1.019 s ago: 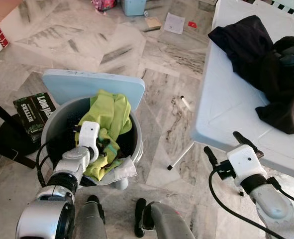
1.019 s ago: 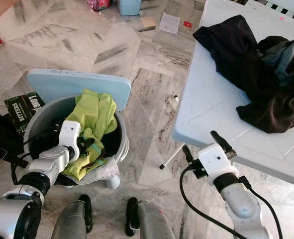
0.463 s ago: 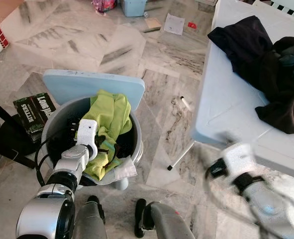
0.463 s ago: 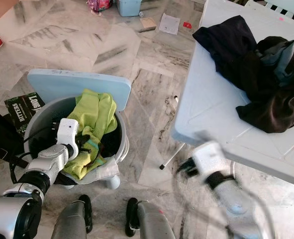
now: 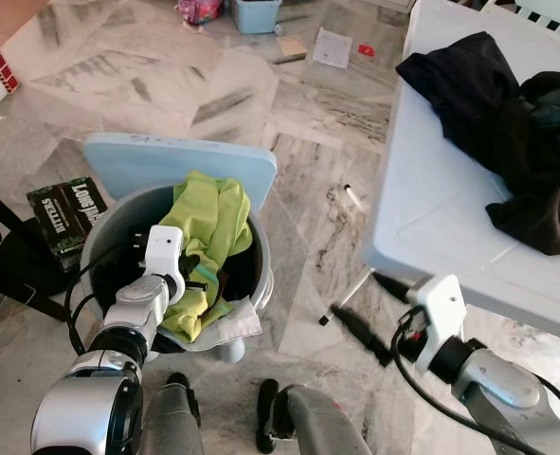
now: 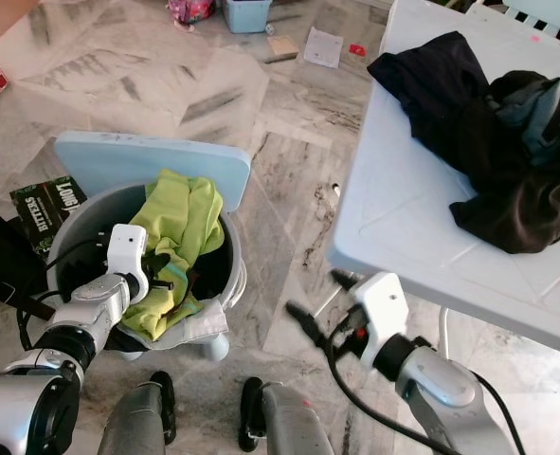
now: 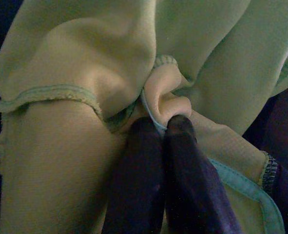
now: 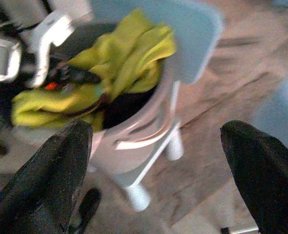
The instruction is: Hang hanger
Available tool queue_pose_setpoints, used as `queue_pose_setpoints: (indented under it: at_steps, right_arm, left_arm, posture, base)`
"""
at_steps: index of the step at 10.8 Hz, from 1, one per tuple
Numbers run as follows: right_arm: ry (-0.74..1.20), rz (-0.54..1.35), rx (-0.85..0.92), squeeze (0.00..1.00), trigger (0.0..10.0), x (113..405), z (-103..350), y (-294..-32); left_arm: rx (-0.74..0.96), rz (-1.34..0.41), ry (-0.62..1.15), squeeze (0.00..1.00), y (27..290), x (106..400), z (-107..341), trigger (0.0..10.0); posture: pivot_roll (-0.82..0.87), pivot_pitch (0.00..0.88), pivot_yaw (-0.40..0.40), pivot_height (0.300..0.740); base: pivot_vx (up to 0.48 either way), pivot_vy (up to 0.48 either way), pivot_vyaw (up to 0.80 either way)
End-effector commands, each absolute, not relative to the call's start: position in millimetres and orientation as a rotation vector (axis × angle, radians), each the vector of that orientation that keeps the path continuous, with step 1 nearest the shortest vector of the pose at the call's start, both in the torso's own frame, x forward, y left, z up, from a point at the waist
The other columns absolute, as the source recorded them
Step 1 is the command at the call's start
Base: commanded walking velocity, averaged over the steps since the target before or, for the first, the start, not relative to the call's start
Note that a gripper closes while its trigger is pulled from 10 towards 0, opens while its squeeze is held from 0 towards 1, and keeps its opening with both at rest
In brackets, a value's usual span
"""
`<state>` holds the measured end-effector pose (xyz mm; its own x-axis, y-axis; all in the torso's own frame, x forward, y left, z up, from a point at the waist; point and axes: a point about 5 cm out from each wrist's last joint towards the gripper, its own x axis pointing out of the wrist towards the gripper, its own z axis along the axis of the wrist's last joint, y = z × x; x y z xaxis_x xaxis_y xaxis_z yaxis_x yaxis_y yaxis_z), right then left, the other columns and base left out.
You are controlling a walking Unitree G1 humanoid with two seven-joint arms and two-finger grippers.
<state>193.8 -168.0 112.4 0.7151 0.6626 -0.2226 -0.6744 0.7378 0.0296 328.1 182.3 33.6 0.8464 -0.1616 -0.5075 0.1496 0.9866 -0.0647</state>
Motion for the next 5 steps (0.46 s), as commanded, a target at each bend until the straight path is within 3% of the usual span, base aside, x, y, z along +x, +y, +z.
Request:
queue_pose_setpoints:
  at_steps: [1,5]
  right_arm:
    - [0.265,0.773,-0.092,0.00,10.0,188,107,-172]
    - [0.317,0.804,-0.111,0.00,10.0,192,101,-173]
  left_arm:
    - [-0.046,-0.164,0.523,0.00,179,329,34,0.0]
    - [-0.132,-0.050,0.325,0.00,192,351,69,0.0]
  posture:
    - [-0.19,0.208,-0.141,0.740]
    - [-0.15,0.178,-0.136,0.740]
  base:
    - [0.000,0.000,0.00]
    - [0.000,0.000,0.00]
